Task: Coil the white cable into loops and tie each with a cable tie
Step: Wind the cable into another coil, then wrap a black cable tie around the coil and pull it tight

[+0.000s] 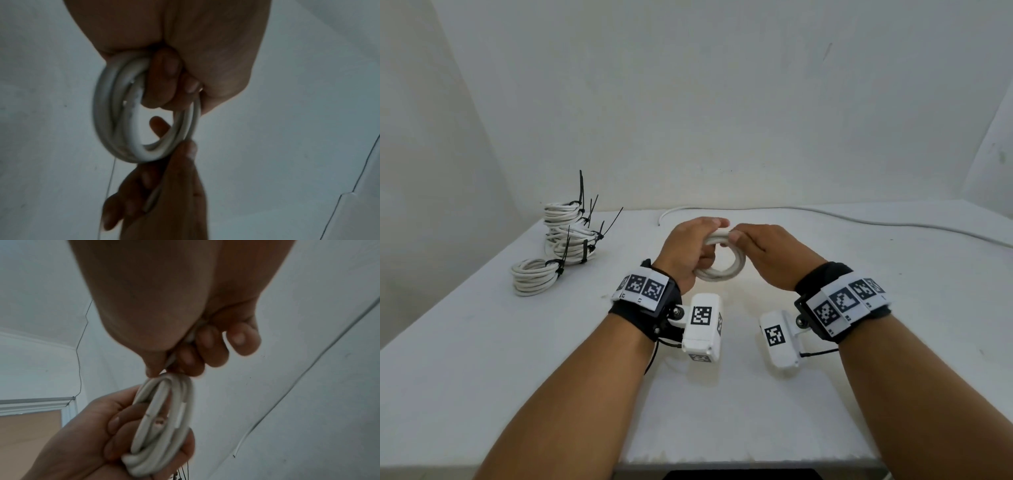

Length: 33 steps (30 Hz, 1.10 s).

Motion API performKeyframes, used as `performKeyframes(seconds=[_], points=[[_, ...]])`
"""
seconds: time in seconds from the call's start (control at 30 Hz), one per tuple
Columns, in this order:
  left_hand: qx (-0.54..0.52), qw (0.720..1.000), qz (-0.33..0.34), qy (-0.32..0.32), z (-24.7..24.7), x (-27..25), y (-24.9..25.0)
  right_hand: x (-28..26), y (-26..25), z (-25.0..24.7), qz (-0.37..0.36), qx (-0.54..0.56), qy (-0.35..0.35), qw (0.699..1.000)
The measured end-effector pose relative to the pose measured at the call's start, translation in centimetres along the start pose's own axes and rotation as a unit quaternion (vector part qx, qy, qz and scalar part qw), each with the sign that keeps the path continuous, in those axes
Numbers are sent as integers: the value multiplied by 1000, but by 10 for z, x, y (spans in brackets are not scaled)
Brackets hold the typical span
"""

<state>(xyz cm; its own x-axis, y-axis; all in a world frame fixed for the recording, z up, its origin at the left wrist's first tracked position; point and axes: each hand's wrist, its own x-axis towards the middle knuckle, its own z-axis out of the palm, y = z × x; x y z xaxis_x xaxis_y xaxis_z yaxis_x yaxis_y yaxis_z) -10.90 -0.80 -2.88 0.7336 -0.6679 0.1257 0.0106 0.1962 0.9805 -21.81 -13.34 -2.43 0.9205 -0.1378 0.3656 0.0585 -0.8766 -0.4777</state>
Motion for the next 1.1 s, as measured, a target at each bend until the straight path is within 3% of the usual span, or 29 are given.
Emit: performKeyframes(seconds=[0.13,0.27,0.37,0.43,0.5,0.57,0.7,0.77,0.87,0.9,1.0,1.1], points=[[-80,993,45,72,2,-1,-2,3,4,6,28,39,10,999],[-145,983,56,100,9,-1,-7,5,-3,17,65,118,-10,991],[-84,996,-19,-12,-2,3,-5,3,0,6,79,47,-49,995],[-21,984,-128,-122,-8,4,0,-2,-3,-4,81,-38,-110,990],[33,965,-187,-182,-2,4,4,-9,-9,-9,89,-111,-146,979],[67,969,-163,-172,13,5,7,-14,-8,-9,84,-128,-108,982],[64,995,-15,-73,49,3,11,-26,6,-15,133,-51,25,989],[51,994,-27,-97,61,2,8,-37,10,-24,154,-82,14,985],[103,964,-127,-208,78,0,4,-58,16,-41,173,-183,-62,966],[118,958,-143,-217,88,-1,4,-66,18,-47,182,-196,-71,961],[118,974,-104,-161,125,-5,4,-86,22,-65,199,-159,-29,967],[121,984,-39,-125,163,-11,-4,-113,34,-92,246,6,-14,969]])
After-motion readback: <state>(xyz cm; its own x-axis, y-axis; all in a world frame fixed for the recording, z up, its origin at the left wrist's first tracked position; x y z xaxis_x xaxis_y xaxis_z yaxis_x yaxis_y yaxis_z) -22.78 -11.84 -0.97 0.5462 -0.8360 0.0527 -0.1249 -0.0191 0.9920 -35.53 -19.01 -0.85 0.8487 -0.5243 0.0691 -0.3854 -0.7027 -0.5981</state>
